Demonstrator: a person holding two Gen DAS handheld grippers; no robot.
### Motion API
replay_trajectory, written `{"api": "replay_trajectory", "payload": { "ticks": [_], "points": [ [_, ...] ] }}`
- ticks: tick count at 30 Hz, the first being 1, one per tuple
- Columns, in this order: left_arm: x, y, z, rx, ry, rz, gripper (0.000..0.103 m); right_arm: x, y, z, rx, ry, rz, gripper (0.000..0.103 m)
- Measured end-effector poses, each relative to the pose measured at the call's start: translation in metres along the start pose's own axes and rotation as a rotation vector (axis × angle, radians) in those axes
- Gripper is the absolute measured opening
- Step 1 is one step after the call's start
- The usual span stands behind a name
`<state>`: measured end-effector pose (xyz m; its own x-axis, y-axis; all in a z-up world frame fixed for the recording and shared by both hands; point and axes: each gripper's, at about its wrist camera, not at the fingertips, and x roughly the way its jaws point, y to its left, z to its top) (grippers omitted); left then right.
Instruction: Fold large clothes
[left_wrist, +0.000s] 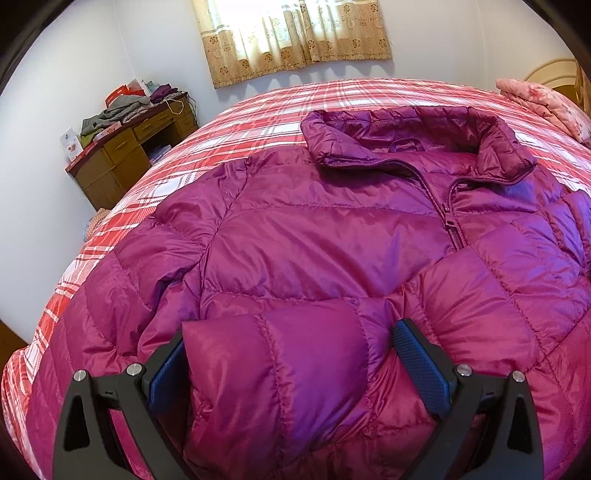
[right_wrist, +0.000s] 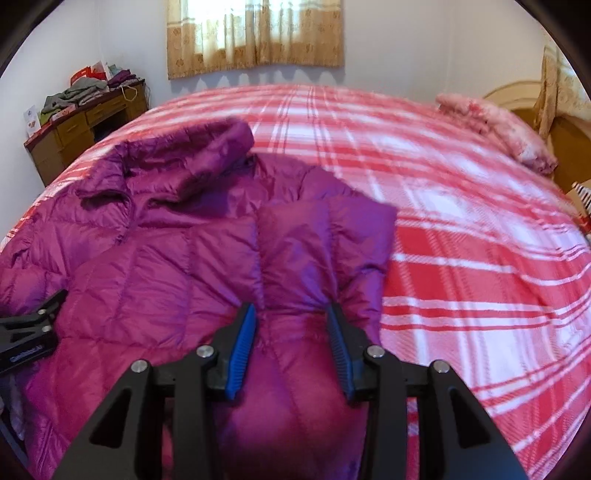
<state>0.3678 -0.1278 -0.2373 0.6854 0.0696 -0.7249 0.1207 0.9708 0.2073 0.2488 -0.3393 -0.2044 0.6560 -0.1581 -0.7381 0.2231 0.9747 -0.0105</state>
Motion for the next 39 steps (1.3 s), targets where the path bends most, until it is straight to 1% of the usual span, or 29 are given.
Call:
{"api": "replay_trajectory", "payload": {
  "ticks": [1, 4, 5, 6, 7, 8, 9, 11, 14, 23, 30, 37, 39],
  "points": [
    [0.000, 0.000, 0.000, -0.001, 0.000, -0.001, 0.102, -0.008, 0.004, -0.001, -0.011, -0.018, 0.002, 0.046],
    [0.001, 0.000, 0.000, -0.005, 0.001, -0.006, 0.102, -0.033, 0.015, -0.008, -0.049, -0.072, 0.046, 0.062],
    [0.001, 0.000, 0.000, -0.006, 0.002, -0.008, 0.102, -0.037, 0.019, -0.013, -0.063, -0.076, 0.054, 0.062],
    [0.001, 0.000, 0.001, -0.007, 0.002, -0.009, 0.102, -0.035, 0.022, -0.017, -0.076, -0.062, 0.057, 0.062],
    [0.001, 0.000, 0.000, -0.007, 0.002, -0.009, 0.102, -0.029, 0.024, -0.021, -0.085, -0.037, 0.062, 0.062],
    [0.001, 0.000, 0.000, -0.007, 0.002, -0.009, 0.102, -0.023, 0.025, -0.026, -0.095, -0.010, 0.063, 0.058],
    [0.001, 0.000, 0.000, -0.007, 0.002, -0.009, 0.102, -0.016, 0.026, -0.031, -0.104, 0.006, 0.056, 0.057],
    [0.001, 0.000, 0.000, -0.007, 0.003, -0.010, 0.102, -0.012, 0.025, -0.031, -0.099, 0.017, 0.057, 0.057],
    [0.001, 0.000, 0.000, -0.008, 0.003, -0.011, 0.102, -0.004, 0.030, -0.031, -0.124, 0.043, 0.042, 0.057],
    [0.001, 0.000, 0.000, -0.007, 0.004, -0.010, 0.102, -0.004, 0.032, -0.035, -0.133, 0.041, 0.028, 0.057],
    [0.001, -0.001, 0.001, 0.005, 0.003, 0.007, 0.102, -0.003, 0.036, -0.035, -0.149, 0.037, 0.003, 0.057],
    [0.001, -0.002, 0.001, 0.003, 0.005, 0.004, 0.102, -0.002, 0.036, -0.035, -0.145, 0.035, 0.008, 0.057],
    [0.001, 0.000, 0.002, -0.002, 0.013, -0.010, 0.102, -0.003, 0.035, -0.035, -0.138, 0.035, 0.016, 0.058]
  ]
}}
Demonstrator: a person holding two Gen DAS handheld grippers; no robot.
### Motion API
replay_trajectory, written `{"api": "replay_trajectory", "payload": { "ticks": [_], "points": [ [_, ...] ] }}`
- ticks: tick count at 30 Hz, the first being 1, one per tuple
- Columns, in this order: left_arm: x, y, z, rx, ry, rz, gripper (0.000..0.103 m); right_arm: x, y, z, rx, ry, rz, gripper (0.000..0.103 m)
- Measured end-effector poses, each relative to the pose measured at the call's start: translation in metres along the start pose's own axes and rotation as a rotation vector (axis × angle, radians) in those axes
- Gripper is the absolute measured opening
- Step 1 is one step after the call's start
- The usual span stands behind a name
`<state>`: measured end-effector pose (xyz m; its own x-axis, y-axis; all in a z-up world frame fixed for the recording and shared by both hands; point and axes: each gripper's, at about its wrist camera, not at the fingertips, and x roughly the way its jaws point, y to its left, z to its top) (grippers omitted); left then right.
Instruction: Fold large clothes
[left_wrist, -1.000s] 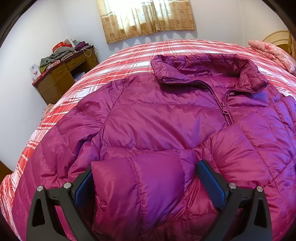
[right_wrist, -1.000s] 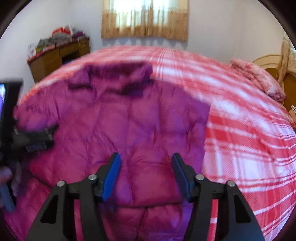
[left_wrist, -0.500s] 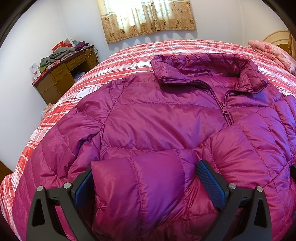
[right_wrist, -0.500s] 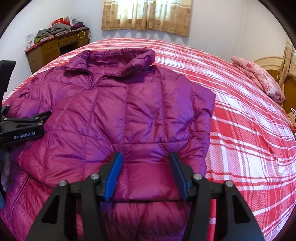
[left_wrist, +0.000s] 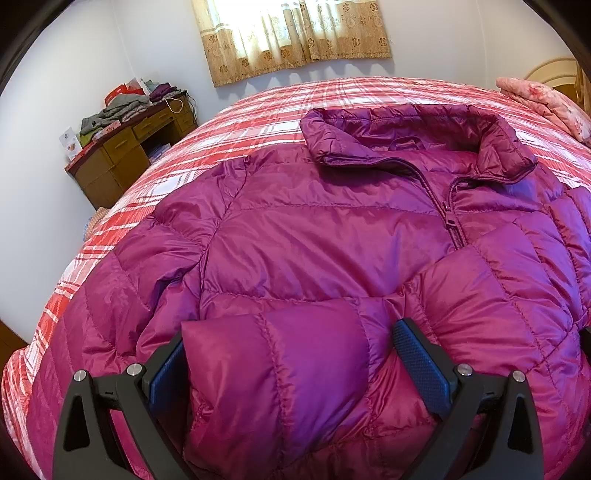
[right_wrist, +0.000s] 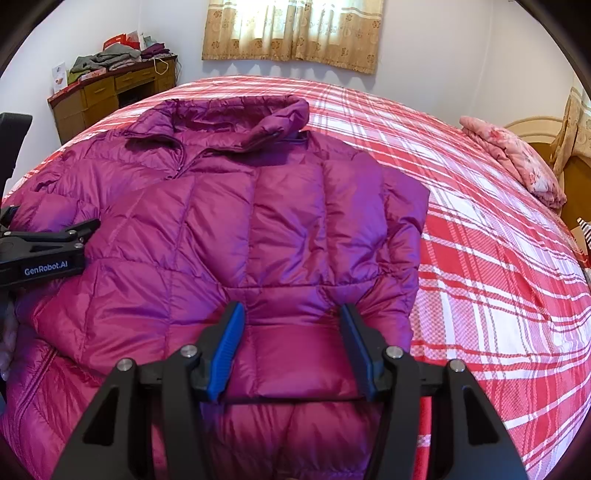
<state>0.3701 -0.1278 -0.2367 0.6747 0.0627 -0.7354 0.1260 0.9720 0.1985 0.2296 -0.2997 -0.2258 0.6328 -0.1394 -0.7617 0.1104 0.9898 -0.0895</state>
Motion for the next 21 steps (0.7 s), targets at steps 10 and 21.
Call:
{"api": "replay_trajectory", "payload": {
  "ticks": [10, 21],
  "points": [
    [-0.101, 0.095, -0.012, -0.005, -0.138, 0.014, 0.102, -0.063, -0.032, -0.024, 0.114, -0.070, 0.088, 0.073],
    [-0.101, 0.287, -0.109, -0.262, 0.034, 0.294, 0.102, -0.109, -0.030, -0.075, 0.135, -0.129, 0.119, 0.075]
  ]
}}
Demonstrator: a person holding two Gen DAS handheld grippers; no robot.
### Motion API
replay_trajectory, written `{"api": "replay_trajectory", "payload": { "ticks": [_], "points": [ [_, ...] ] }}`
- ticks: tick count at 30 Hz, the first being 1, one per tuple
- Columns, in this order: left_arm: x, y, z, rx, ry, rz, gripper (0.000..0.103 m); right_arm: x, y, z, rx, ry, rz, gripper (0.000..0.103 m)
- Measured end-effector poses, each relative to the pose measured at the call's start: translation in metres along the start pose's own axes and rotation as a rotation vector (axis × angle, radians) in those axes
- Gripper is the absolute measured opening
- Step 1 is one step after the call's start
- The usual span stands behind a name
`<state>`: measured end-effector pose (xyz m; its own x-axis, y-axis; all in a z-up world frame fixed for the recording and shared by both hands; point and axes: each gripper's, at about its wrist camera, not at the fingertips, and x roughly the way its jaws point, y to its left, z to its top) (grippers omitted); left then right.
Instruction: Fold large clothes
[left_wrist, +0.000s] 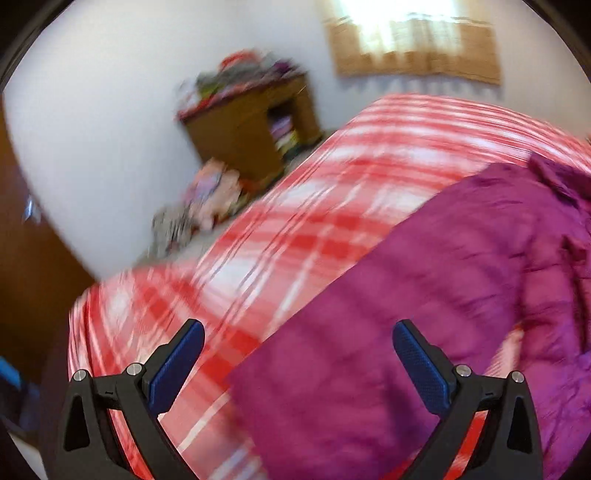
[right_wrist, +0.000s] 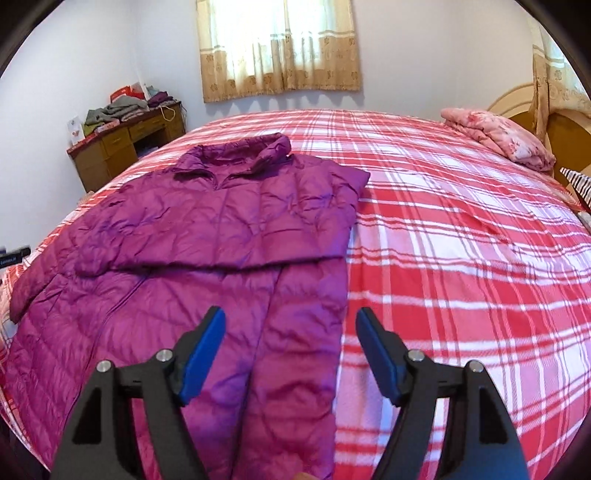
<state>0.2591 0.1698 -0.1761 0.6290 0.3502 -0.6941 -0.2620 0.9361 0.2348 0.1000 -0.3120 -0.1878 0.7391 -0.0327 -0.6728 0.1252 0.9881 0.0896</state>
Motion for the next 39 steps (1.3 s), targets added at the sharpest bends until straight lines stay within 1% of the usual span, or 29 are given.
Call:
{"api": "replay_trajectory", "payload": {
  "ticks": [1, 4, 8, 9, 10, 11, 12, 13, 15, 17, 19, 20, 22, 24, 27, 28, 29, 30, 31, 34, 36, 39],
  "points": [
    [0.004, 0.014, -0.008, -0.040, 0.024, -0.003, 0.102, -0.001, 0.002, -0.001, 0.000, -0.002, 0.002, 0.075],
    [0.010, 0.028, -0.026, -0.090, 0.087, -0.049, 0.102, -0.002, 0.009, -0.004, -0.012, -0.010, 0.011, 0.075],
    [0.014, 0.020, -0.040, -0.112, 0.125, -0.145, 0.102, -0.006, 0.020, -0.011, -0.035, -0.015, 0.021, 0.075],
    [0.013, 0.014, -0.043, -0.099, 0.123, -0.179, 0.095, -0.007, 0.021, -0.012, -0.038, -0.016, 0.024, 0.075],
    [0.014, 0.008, -0.044, -0.082, 0.122, -0.191, 0.066, -0.008, 0.023, -0.012, -0.042, -0.020, 0.027, 0.075],
    [0.017, -0.001, -0.042, -0.053, 0.134, -0.172, 0.048, -0.010, 0.024, -0.012, -0.045, -0.024, 0.029, 0.075],
    [0.017, -0.003, -0.040, -0.043, 0.125, -0.165, 0.027, -0.011, 0.024, -0.013, -0.047, -0.028, 0.029, 0.075],
    [0.012, -0.005, -0.036, -0.039, 0.108, -0.159, 0.012, -0.014, 0.023, -0.012, -0.047, -0.036, 0.027, 0.075],
    [-0.008, -0.003, -0.020, -0.041, 0.035, -0.121, 0.011, -0.020, 0.019, -0.012, -0.037, -0.055, 0.023, 0.075],
    [-0.040, -0.007, 0.003, -0.023, -0.088, -0.052, 0.011, -0.025, 0.011, -0.010, -0.018, -0.073, 0.015, 0.075],
    [-0.077, -0.016, 0.026, -0.013, -0.198, -0.038, 0.010, -0.027, 0.003, -0.010, 0.002, -0.082, 0.006, 0.075],
    [-0.094, -0.024, 0.036, -0.001, -0.241, -0.043, 0.009, -0.027, -0.002, -0.009, 0.013, -0.084, -0.003, 0.075],
    [-0.122, -0.044, 0.053, 0.030, -0.303, -0.081, 0.008, -0.028, -0.010, -0.007, 0.038, -0.088, -0.012, 0.075],
    [-0.145, -0.065, 0.061, 0.066, -0.352, -0.107, 0.007, -0.029, -0.017, -0.006, 0.069, -0.098, -0.013, 0.075],
    [-0.181, -0.125, 0.064, 0.169, -0.436, -0.157, 0.007, -0.031, -0.023, -0.007, 0.086, -0.103, -0.006, 0.075],
    [-0.185, -0.138, 0.065, 0.190, -0.447, -0.171, 0.007, -0.031, -0.024, -0.008, 0.084, -0.103, -0.006, 0.075],
    [-0.193, -0.164, 0.062, 0.231, -0.463, -0.195, 0.007, -0.031, -0.025, -0.009, 0.083, -0.102, -0.007, 0.075],
    [-0.198, -0.178, 0.061, 0.251, -0.470, -0.207, 0.007, -0.031, -0.026, -0.010, 0.083, -0.100, -0.007, 0.075],
    [-0.203, -0.201, 0.057, 0.282, -0.473, -0.239, 0.007, -0.032, -0.028, -0.012, 0.087, -0.099, -0.007, 0.075],
    [-0.208, -0.252, 0.044, 0.344, -0.463, -0.320, 0.007, -0.032, -0.035, -0.016, 0.107, -0.098, -0.010, 0.075],
    [-0.210, -0.283, 0.032, 0.381, -0.458, -0.358, 0.007, -0.033, -0.040, -0.019, 0.116, -0.095, -0.014, 0.075],
    [-0.212, -0.315, 0.020, 0.423, -0.425, -0.412, 0.008, -0.031, -0.045, -0.022, 0.118, -0.081, -0.020, 0.075]
  ]
}}
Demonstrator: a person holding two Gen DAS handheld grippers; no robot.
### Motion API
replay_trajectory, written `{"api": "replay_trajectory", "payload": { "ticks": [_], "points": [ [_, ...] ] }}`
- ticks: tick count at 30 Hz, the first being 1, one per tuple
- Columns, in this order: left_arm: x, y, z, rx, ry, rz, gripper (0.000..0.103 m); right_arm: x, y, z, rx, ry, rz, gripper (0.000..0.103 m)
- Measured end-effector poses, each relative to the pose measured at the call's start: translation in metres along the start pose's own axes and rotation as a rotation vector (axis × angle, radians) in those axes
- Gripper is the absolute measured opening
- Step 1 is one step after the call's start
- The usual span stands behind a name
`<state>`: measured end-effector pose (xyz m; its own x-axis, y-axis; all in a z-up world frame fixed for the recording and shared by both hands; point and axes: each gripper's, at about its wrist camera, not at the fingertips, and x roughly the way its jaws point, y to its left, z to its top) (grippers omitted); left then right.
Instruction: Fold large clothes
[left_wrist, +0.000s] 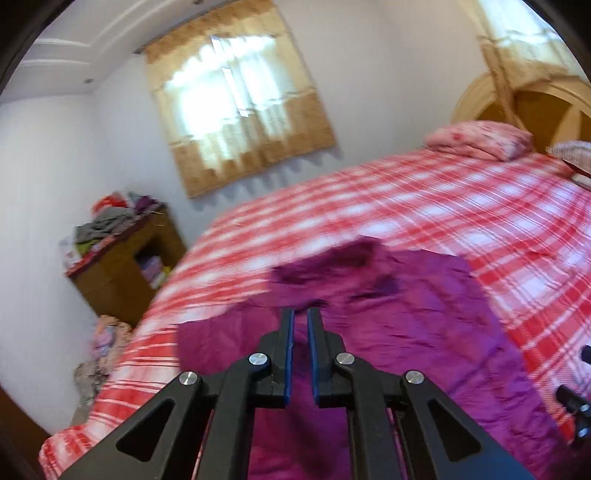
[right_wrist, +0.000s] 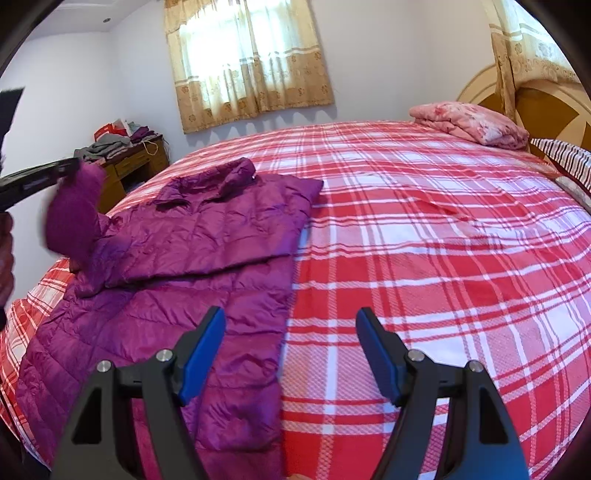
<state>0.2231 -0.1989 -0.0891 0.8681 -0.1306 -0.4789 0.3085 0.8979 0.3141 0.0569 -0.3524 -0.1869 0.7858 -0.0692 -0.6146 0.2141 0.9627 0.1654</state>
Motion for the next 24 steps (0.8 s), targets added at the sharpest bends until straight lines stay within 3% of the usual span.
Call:
{"api": "replay_trajectory", "payload": {
  "ticks": [3, 5, 6, 7, 8, 10, 14, 17, 22, 24],
  "points": [
    [0.000, -0.026, 0.002, 0.042, 0.013, 0.007, 0.017, 0.003, -0.005, 0.000, 0.001, 0.027, -0.004, 0.075],
    [-0.008, -0.026, 0.003, 0.046, -0.032, 0.022, 0.048, 0.003, -0.007, 0.000, 0.003, 0.039, -0.008, 0.081],
    [-0.014, -0.022, 0.001, 0.042, -0.054, 0.033, 0.085, 0.002, -0.008, 0.002, 0.005, 0.039, -0.007, 0.086],
    [-0.021, -0.014, -0.001, 0.031, -0.093, 0.045, 0.102, 0.001, -0.008, 0.004, 0.008, 0.039, -0.003, 0.095],
    [-0.028, -0.002, -0.005, 0.016, -0.144, 0.071, 0.102, 0.000, -0.007, 0.008, 0.012, 0.037, 0.010, 0.099],
    [-0.029, 0.014, -0.011, 0.012, -0.160, 0.118, 0.102, -0.001, -0.001, 0.016, 0.005, 0.038, 0.047, 0.099],
    [-0.010, 0.066, -0.034, -0.033, -0.064, 0.178, 0.102, 0.004, 0.022, 0.039, -0.050, 0.048, 0.086, 0.099],
    [0.009, 0.108, -0.059, -0.126, 0.020, 0.217, 0.102, 0.010, 0.044, 0.053, -0.075, 0.067, 0.140, 0.099],
    [0.046, 0.157, -0.113, -0.291, 0.180, 0.289, 0.102, 0.037, 0.097, 0.071, -0.132, 0.139, 0.257, 0.098],
    [0.060, 0.168, -0.134, -0.331, 0.238, 0.324, 0.102, 0.061, 0.119, 0.072, -0.138, 0.198, 0.296, 0.092]
  ]
}}
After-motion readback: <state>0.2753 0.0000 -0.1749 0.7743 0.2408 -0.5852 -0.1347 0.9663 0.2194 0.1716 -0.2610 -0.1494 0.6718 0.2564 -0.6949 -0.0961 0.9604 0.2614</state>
